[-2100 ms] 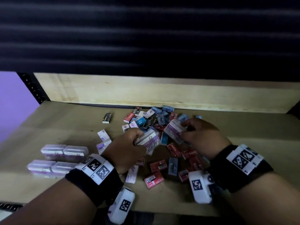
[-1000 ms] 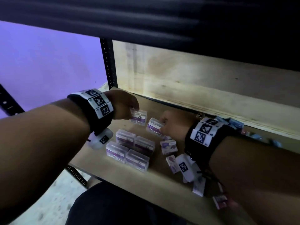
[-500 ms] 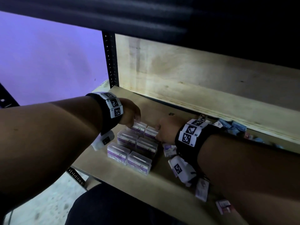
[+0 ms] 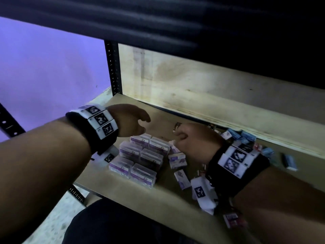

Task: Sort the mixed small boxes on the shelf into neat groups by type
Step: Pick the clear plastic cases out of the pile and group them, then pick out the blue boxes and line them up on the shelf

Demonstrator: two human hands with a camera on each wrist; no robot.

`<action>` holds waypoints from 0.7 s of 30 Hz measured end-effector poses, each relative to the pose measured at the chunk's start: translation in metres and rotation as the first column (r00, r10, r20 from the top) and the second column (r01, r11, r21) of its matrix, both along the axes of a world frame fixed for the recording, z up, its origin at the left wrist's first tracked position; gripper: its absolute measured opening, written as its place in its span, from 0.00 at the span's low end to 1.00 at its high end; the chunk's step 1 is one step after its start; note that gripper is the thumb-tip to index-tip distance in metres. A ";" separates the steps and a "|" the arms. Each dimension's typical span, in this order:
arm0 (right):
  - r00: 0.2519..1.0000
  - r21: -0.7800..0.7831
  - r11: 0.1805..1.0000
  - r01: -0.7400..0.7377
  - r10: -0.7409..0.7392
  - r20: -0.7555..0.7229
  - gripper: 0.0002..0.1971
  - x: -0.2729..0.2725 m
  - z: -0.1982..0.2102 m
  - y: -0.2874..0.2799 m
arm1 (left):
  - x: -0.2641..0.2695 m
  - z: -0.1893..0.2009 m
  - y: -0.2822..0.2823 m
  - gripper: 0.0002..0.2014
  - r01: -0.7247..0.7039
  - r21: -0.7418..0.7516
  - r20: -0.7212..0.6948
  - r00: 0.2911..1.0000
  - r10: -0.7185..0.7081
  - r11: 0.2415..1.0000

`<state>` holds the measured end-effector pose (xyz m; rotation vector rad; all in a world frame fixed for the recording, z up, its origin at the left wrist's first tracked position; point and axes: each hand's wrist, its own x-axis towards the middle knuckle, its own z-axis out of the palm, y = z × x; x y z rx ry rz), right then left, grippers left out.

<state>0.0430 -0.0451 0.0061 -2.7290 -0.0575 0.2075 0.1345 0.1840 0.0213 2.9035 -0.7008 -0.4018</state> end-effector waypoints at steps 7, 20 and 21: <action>0.988 0.049 0.998 0.028 -0.035 0.150 0.08 -0.071 -0.012 -0.044 | -0.072 -0.006 -0.024 0.19 0.080 -0.358 0.097 0.994 -0.048 0.930; 0.984 0.016 0.986 0.166 -0.167 0.066 0.18 -0.151 -0.037 -0.110 | -0.153 -0.053 -0.112 0.15 0.089 -0.492 -0.109 0.981 -0.163 0.866; 0.983 0.036 0.984 0.175 -0.176 0.046 0.19 -0.156 -0.038 -0.113 | -0.156 -0.056 -0.115 0.17 0.102 -0.483 -0.097 0.981 -0.169 0.870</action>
